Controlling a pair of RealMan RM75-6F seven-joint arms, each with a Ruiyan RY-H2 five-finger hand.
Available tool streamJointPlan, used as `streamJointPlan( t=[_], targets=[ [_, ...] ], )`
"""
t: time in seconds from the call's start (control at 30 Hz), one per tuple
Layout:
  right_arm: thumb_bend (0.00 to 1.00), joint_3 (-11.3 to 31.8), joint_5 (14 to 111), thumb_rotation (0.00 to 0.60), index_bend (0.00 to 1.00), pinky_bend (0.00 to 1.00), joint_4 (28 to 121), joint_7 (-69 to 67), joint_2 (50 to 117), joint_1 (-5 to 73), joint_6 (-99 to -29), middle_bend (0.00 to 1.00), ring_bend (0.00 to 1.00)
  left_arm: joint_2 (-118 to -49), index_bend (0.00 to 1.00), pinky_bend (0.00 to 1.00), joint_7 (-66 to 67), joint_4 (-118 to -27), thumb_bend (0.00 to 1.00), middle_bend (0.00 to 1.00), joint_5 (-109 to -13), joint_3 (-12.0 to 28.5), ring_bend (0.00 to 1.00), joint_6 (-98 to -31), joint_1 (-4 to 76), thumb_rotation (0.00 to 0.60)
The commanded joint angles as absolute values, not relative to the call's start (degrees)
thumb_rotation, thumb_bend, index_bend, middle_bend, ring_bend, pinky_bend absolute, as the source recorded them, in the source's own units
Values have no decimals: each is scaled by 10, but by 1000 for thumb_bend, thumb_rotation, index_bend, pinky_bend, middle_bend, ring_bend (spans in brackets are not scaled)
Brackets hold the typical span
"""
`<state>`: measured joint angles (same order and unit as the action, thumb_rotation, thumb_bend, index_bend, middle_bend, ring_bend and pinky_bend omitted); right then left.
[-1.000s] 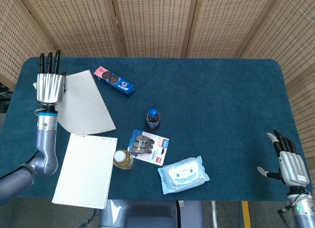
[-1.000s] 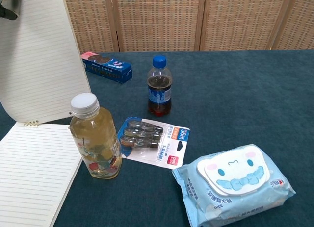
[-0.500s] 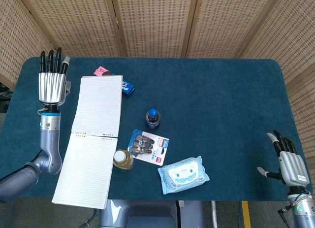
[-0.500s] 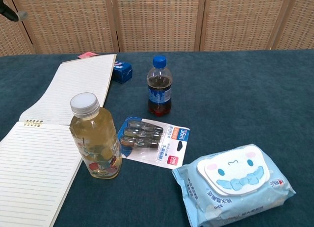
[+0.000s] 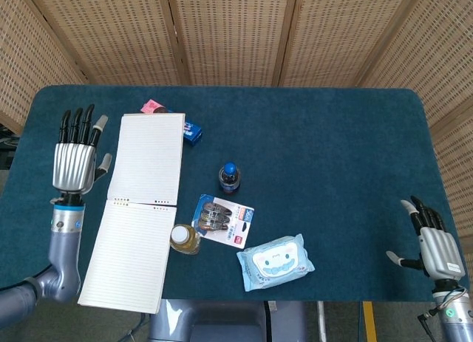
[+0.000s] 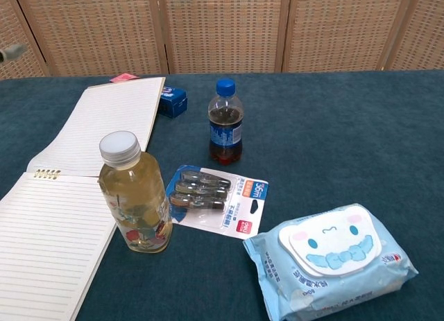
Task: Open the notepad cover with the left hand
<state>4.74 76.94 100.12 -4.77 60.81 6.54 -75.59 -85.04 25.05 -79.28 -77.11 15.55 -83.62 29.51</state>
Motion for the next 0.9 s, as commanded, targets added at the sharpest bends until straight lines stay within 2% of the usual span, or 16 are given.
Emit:
streamJointPlan(
  t=[0.03, 0.2, 0.43, 0.63, 0.9],
  targets=[
    [156, 47, 770, 600, 56, 0, 1002, -46, 608, 65, -757, 0, 0, -821, 118, 0, 233, -851, 302, 0, -802, 105, 0, -875, 245, 600],
    [156, 46, 770, 600, 56, 0, 1004, -41, 608, 64, -759, 0, 0, -808, 114, 0, 214, -880, 302, 0, -835, 39, 0, -908, 187, 600],
    [156, 45, 768, 600, 56, 0, 1006, -35, 608, 65, -757, 0, 0, -790, 110, 0, 186, -904, 302, 0, -838, -19, 0, -900, 135, 600],
    [156, 45, 767, 600, 56, 0, 1006, -35, 608, 64, -757, 0, 0, -801, 109, 0, 178, -874, 302, 0, -855, -38, 0, -919, 100, 600],
    [156, 44, 768, 600, 56, 0, 1007, -25, 608, 66, -755, 0, 0, -798, 110, 0, 155, -854, 301, 0, -867, -37, 0, -927, 78, 600]
  ],
)
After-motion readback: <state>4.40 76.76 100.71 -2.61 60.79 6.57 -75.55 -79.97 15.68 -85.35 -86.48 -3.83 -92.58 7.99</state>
